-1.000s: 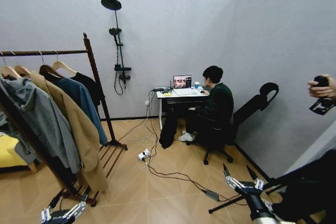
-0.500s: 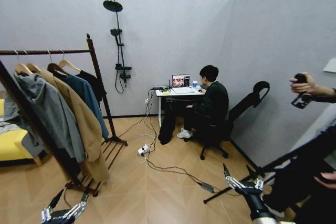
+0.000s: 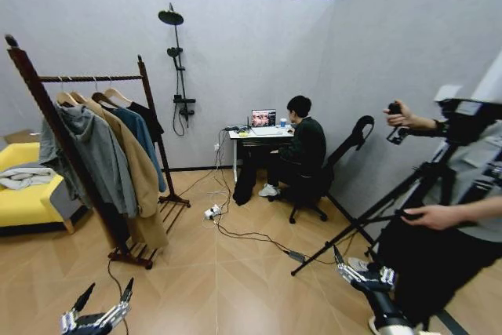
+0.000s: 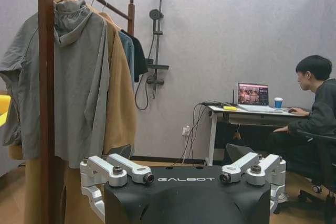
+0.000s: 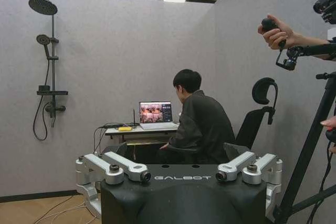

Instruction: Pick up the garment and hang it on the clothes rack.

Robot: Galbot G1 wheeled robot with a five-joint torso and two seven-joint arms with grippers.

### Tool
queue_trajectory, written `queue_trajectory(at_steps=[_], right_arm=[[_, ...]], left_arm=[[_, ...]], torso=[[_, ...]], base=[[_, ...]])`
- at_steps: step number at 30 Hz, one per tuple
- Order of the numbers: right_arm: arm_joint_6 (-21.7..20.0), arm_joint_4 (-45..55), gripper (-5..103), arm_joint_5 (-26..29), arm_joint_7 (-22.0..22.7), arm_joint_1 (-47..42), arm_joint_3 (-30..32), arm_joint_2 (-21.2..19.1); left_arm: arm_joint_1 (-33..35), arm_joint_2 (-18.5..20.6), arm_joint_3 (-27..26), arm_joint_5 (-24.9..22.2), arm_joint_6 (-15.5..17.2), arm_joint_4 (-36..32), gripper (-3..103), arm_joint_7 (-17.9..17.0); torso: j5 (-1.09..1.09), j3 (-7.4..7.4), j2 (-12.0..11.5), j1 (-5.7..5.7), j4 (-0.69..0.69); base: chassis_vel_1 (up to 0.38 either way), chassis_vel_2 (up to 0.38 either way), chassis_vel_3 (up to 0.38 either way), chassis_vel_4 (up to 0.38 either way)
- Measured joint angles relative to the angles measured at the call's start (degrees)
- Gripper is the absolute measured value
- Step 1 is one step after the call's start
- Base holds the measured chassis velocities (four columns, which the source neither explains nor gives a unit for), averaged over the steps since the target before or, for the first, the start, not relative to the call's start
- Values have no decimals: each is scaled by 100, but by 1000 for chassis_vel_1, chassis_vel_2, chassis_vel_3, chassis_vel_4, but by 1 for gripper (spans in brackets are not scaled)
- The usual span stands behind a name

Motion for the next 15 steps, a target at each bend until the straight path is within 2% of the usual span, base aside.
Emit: queue_trajectory(at_steps=[7,15], right_arm=[[0,0,100,0,0,2,0,0],[0,0,100,0,0,0,0,0]], left_arm=[[0,0,0,0,0,0,100,0],[0,1,0,0,0,0,100,0]], torso=[[1,2,-4,7,1],[0,-1,1,0,0]], base=[[-51,77,73,-60],[0,0,0,0]])
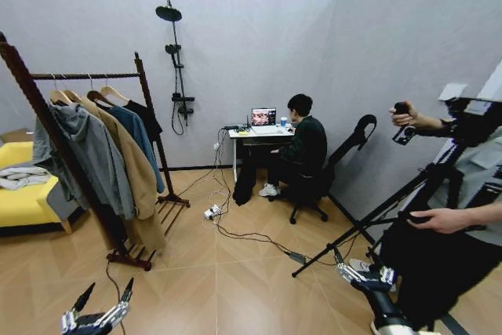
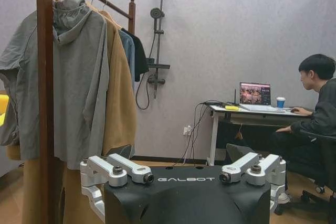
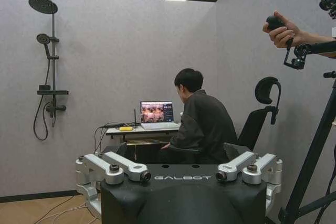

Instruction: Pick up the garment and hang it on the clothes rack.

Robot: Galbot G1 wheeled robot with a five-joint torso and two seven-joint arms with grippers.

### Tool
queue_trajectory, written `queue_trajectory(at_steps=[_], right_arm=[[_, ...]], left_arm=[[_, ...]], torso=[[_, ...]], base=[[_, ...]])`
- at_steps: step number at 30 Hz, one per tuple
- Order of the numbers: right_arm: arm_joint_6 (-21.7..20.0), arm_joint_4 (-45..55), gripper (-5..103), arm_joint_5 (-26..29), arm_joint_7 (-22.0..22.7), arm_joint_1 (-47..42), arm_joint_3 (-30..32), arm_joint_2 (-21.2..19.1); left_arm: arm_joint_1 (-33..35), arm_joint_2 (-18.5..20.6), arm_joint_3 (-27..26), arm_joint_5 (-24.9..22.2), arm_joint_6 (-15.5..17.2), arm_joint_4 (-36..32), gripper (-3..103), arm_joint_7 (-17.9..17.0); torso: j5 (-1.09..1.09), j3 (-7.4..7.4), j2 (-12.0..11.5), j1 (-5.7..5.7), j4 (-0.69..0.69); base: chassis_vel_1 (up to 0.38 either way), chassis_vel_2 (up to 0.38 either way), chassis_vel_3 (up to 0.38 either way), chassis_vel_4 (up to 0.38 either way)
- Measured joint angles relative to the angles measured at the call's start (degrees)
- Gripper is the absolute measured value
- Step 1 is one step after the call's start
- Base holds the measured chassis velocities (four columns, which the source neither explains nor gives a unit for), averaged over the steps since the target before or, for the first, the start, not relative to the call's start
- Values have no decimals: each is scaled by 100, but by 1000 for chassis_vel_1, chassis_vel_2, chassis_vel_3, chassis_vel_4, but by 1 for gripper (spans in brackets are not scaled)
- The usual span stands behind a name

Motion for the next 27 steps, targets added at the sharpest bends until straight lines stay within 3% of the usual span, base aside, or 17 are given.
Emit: queue_trajectory(at_steps=[27], right_arm=[[0,0,100,0,0,0,0,0]], left_arm=[[0,0,0,0,0,0,100,0]], torso=[[0,1,-1,1,0]], base=[[0,0,0,0]])
